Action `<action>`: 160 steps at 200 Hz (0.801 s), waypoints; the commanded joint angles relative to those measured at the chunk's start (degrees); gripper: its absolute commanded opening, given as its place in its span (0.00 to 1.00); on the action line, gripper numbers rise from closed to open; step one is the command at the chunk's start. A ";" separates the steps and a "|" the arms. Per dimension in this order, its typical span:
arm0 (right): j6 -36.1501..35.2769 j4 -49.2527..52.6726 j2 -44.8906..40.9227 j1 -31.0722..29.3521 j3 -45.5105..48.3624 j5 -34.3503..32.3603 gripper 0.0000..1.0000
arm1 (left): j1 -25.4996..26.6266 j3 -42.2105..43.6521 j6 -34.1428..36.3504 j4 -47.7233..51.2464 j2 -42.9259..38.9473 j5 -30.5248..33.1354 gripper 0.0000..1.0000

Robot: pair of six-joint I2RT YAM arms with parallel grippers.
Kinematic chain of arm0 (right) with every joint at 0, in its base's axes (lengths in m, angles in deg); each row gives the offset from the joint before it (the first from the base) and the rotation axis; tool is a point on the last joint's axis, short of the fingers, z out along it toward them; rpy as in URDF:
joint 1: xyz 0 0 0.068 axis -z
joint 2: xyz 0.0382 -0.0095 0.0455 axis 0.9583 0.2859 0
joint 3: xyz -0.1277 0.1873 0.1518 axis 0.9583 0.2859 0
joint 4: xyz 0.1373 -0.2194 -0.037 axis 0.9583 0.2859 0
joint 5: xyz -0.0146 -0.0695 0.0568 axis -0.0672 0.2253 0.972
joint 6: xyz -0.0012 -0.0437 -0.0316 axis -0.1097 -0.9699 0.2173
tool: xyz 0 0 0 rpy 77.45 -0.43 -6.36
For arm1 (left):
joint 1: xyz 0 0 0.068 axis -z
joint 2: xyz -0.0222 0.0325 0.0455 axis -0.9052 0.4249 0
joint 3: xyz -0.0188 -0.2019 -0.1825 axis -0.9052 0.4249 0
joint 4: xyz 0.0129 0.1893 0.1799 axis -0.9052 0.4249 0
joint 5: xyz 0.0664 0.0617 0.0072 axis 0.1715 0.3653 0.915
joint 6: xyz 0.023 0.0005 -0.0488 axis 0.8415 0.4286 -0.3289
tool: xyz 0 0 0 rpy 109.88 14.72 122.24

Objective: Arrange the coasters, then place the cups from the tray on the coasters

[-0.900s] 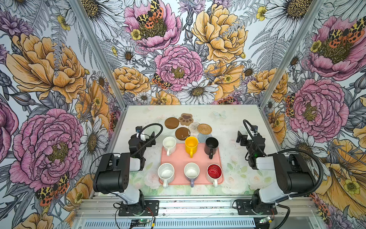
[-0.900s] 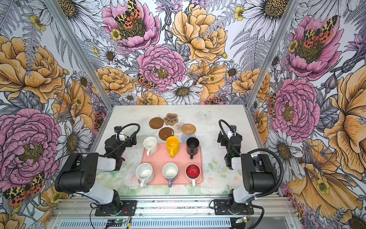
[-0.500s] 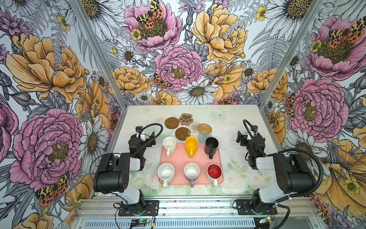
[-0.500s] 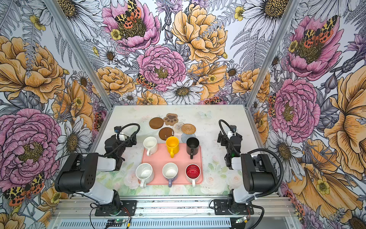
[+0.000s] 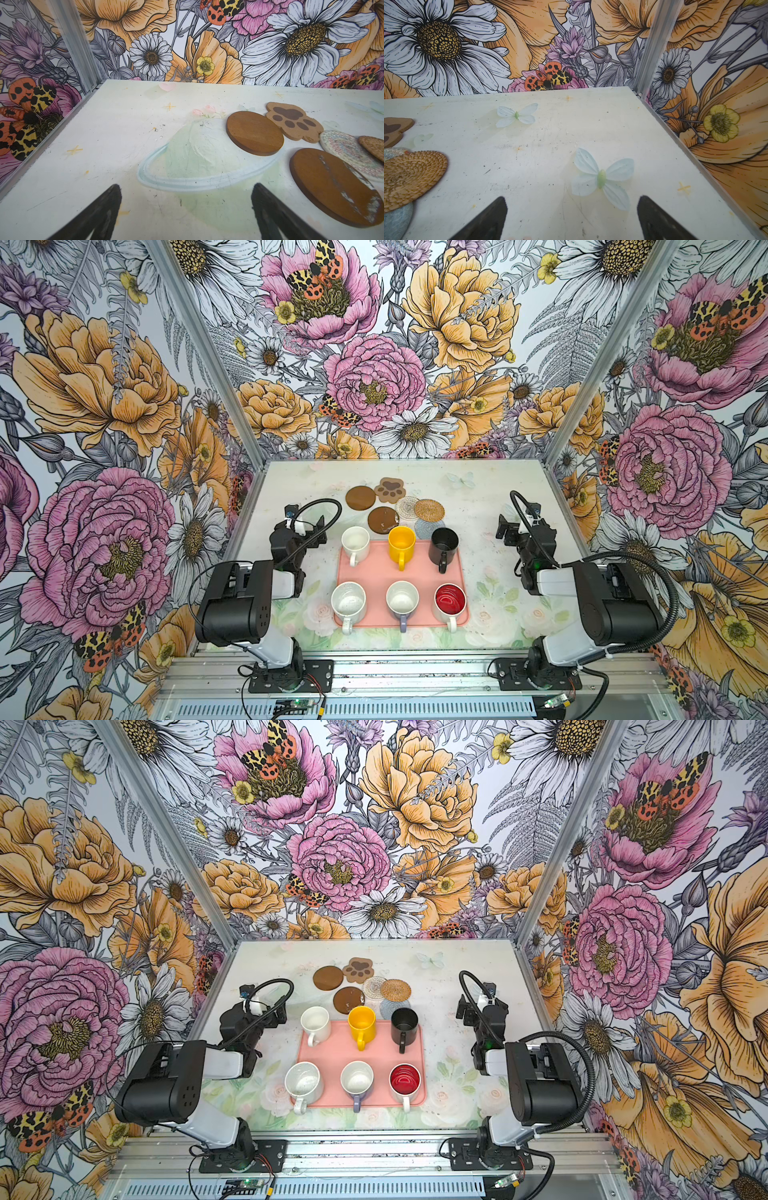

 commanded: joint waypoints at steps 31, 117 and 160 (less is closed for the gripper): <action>0.44 -0.88 -0.20 -0.39 -0.04 -0.82 0.99 | 0.47 -0.76 -0.73 -0.27 -0.99 0.36 0.99; 1.36 16.01 -10.41 -0.41 -4.11 -2.23 0.97 | 0.40 -8.34 -1.67 20.38 -7.95 1.13 0.99; 2.95 41.41 -15.37 -2.27 -15.31 2.70 0.91 | 1.49 -14.44 -5.06 35.16 -13.12 -1.89 0.98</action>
